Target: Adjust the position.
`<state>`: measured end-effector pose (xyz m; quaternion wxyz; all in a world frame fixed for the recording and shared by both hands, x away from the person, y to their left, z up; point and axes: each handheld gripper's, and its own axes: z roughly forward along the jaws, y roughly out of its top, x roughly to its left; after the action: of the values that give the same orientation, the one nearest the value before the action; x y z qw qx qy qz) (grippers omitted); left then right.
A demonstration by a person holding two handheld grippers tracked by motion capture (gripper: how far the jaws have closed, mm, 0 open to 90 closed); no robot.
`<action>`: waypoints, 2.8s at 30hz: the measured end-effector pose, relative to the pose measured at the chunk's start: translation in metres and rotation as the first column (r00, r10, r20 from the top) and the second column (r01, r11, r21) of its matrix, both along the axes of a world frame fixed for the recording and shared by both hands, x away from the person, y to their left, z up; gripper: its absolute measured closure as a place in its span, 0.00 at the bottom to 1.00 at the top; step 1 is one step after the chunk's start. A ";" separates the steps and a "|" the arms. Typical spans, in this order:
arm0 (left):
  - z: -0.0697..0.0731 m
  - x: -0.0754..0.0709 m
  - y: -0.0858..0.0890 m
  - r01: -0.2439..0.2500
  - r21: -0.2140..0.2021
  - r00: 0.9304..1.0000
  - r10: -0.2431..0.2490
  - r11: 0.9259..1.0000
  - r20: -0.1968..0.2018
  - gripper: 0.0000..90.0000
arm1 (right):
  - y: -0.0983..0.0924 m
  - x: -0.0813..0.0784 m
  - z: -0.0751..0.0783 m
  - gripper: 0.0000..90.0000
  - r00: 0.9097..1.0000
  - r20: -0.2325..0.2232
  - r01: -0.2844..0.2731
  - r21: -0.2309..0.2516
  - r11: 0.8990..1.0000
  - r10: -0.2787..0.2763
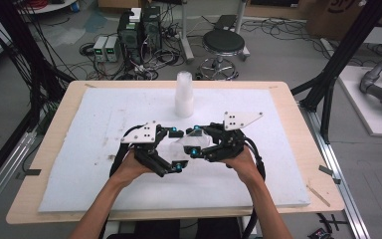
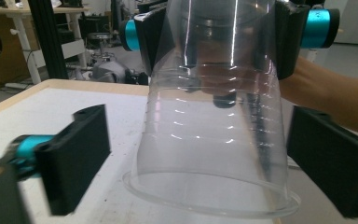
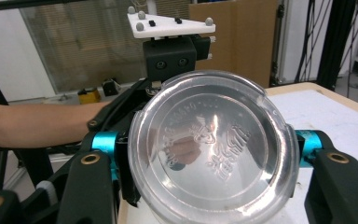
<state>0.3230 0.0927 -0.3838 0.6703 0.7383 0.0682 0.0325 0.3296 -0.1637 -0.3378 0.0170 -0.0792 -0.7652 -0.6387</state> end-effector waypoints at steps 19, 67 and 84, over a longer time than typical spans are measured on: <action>0.000 -0.002 0.002 0.044 -0.006 0.998 -0.044 0.999 0.043 0.36 | 0.004 0.000 -0.004 0.47 1.000 -0.009 -0.024 0.002 1.000 0.024; 0.040 0.015 0.007 0.128 0.699 0.992 -0.083 0.704 -0.098 0.37 | 0.013 -0.007 -0.005 0.15 0.997 0.070 0.030 -0.674 0.738 0.023; 0.036 0.014 -0.018 0.155 0.732 0.988 -0.108 0.663 -0.111 0.37 | 0.032 -0.006 -0.008 0.17 0.994 0.068 -0.010 -0.698 0.716 0.080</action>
<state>0.3373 0.0745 -0.3473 0.3128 0.9496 0.0153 -0.0127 0.3237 -0.1316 -0.3458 -0.0340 -0.0313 -0.9507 -0.3067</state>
